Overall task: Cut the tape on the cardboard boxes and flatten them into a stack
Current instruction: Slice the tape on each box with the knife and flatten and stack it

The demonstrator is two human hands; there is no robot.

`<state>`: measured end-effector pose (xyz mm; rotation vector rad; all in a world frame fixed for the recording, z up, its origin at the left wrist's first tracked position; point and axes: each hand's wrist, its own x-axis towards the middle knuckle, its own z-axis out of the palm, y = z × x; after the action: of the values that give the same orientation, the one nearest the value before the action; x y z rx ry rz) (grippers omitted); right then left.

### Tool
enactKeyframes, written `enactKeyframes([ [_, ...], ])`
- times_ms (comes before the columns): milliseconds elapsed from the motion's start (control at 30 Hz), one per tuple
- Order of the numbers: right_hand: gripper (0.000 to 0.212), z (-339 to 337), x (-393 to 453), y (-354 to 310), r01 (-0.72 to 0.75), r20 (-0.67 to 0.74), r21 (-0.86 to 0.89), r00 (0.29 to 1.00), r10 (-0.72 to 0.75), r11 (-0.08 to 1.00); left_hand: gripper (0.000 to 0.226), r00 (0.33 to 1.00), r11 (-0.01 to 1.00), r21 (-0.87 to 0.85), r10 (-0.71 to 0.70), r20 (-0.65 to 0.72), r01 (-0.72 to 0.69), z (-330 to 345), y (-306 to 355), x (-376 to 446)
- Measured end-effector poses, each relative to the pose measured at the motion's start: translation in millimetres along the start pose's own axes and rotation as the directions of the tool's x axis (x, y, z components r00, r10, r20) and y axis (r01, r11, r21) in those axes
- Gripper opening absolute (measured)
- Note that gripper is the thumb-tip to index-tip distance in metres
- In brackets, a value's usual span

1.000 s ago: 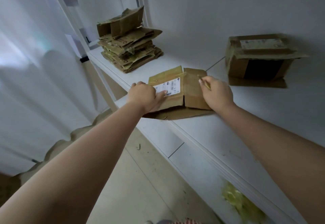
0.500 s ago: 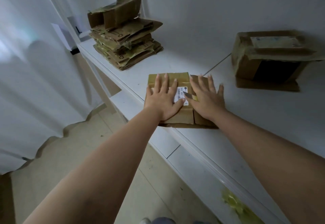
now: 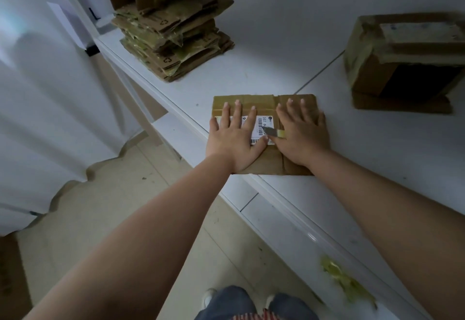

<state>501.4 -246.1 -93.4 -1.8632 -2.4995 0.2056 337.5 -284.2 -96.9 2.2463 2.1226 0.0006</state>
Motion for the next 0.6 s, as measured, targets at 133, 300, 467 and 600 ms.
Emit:
enactKeyframes([
  [133,0.078,3.9,0.7,-2.0,-0.008,-0.031,-0.004,0.999,0.008,1.000,0.077,1.000,1.000,0.004,0.000,-0.026,0.000,3.6,-0.3,0.6],
  [300,0.075,1.4,-6.2,-2.5,0.006,-0.215,0.226,0.976,0.043,0.974,0.079,0.997,0.997,-0.078,-0.003,-0.080,-0.004,2.0,-1.2,-4.0],
  [467,0.047,0.2,-18.3,2.2,-0.065,-0.358,0.342,0.913,0.194,0.938,0.100,0.981,0.982,-0.049,-0.183,-0.058,0.180,-7.2,4.8,-9.4],
  [600,0.033,-3.6,-31.5,2.6,-0.206,-0.326,0.308,0.894,0.307,0.929,0.112,0.932,0.914,-0.188,-0.363,0.018,0.360,-15.3,9.4,-22.7],
])
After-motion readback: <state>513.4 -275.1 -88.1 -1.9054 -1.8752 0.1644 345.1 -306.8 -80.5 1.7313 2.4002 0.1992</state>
